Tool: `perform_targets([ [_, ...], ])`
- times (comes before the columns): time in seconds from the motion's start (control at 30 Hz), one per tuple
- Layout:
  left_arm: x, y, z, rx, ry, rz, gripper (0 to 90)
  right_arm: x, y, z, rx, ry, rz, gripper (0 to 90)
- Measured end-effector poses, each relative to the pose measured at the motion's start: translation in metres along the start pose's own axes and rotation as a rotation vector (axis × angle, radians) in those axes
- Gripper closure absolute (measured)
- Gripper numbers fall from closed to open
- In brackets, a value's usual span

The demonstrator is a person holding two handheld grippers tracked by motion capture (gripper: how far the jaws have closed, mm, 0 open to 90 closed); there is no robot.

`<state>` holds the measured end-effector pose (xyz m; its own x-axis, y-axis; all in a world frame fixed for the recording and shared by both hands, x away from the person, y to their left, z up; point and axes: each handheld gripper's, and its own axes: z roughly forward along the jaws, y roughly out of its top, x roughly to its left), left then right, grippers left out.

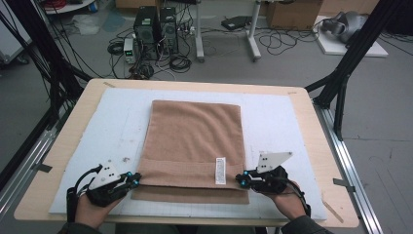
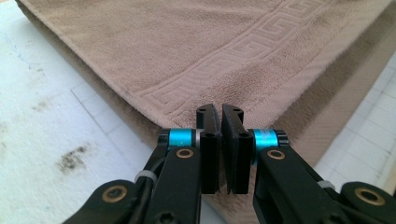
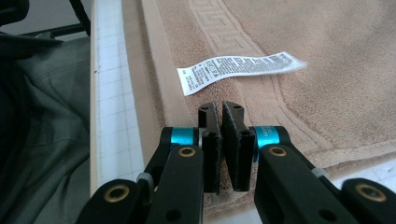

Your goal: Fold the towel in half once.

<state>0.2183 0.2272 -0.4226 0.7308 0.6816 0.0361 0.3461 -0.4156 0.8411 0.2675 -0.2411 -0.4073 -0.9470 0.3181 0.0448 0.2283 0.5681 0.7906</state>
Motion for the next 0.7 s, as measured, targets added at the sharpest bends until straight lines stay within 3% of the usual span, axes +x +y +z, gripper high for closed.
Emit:
perform_targets([
  [0.33, -0.014, -0.017, -0.005, 0.007, -0.005, 0.013, 85.4, 0.018, -0.016, 0.002, 0.028, 0.039, -0.014, 86.1],
  [0.57, -0.020, -0.029, 0.002, 0.031, -0.005, 0.014, 83.7, 0.011, -0.027, 0.017, 0.098, 0.060, 0.006, 84.8],
  [0.7, -0.015, -0.024, -0.002, 0.013, -0.002, -0.007, 64.0, 0.007, -0.023, 0.013, 0.053, 0.049, 0.034, 68.7],
])
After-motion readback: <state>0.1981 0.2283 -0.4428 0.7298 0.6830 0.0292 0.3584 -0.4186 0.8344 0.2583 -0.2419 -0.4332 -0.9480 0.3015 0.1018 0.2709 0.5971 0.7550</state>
